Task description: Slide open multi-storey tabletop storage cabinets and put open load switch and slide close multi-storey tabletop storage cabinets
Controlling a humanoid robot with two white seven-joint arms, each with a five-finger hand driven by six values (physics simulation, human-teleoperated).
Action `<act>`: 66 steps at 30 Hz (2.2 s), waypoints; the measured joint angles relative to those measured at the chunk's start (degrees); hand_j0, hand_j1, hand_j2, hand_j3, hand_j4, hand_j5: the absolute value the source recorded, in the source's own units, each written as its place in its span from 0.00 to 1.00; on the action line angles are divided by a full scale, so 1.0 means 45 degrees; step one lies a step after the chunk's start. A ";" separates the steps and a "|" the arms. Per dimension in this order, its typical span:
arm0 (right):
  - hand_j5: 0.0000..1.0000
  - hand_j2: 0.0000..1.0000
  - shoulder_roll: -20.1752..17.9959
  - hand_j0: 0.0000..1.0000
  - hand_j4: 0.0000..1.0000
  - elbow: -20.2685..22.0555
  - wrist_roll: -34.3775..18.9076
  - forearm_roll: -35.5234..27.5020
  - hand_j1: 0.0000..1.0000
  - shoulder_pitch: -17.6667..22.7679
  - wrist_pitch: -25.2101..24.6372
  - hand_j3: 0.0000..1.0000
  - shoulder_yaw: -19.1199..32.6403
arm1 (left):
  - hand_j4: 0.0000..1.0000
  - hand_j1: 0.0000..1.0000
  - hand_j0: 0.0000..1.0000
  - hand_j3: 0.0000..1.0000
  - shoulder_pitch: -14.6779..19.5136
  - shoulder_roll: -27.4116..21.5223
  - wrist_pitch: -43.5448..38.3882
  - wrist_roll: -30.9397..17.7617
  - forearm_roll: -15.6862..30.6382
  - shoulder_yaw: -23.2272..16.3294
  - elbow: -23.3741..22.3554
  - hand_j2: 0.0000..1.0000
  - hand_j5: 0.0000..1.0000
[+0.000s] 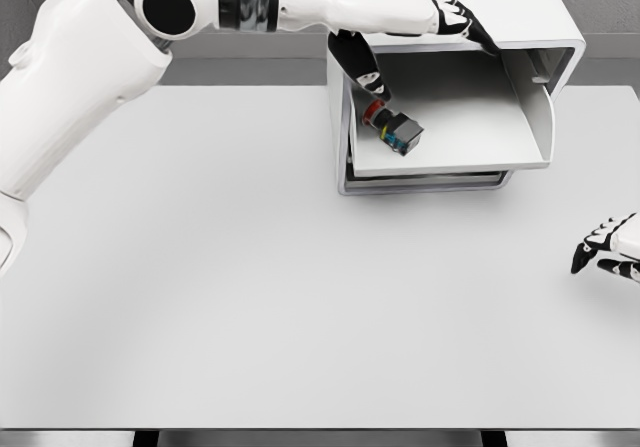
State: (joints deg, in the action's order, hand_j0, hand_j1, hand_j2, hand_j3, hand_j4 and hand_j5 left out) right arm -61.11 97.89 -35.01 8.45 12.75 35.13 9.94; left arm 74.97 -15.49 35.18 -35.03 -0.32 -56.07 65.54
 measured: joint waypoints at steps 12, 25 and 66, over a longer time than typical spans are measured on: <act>0.36 0.36 -0.0075 0.36 0.36 0.0499 0.0000 -0.0005 0.36 -0.4882 -0.0003 0.36 -0.4437 | 1.00 1.00 1.00 1.00 -0.0273 -0.4179 -0.0001 0.0000 0.2363 0.0037 0.4611 1.00 1.00; 0.46 0.46 0.0613 0.46 0.46 0.0467 -0.0001 -0.0046 0.46 -0.7305 0.0003 0.46 -0.6797 | 1.00 1.00 1.00 1.00 -0.1406 -0.7097 0.0002 0.0000 0.2560 0.0026 0.5036 1.00 1.00; 0.47 0.47 0.1817 0.47 0.47 -0.1893 -0.0003 0.0112 0.47 -0.9396 0.0016 0.47 -0.9388 | 1.00 1.00 1.00 1.00 -0.4844 -1.1393 -0.0004 0.0002 0.1866 0.0299 0.4443 1.00 1.00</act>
State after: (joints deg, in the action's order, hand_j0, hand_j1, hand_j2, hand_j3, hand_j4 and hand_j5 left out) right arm -52.93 89.38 -35.02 8.95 -29.53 35.21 -32.31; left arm 53.17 -66.76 35.16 -35.02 8.07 -54.72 85.53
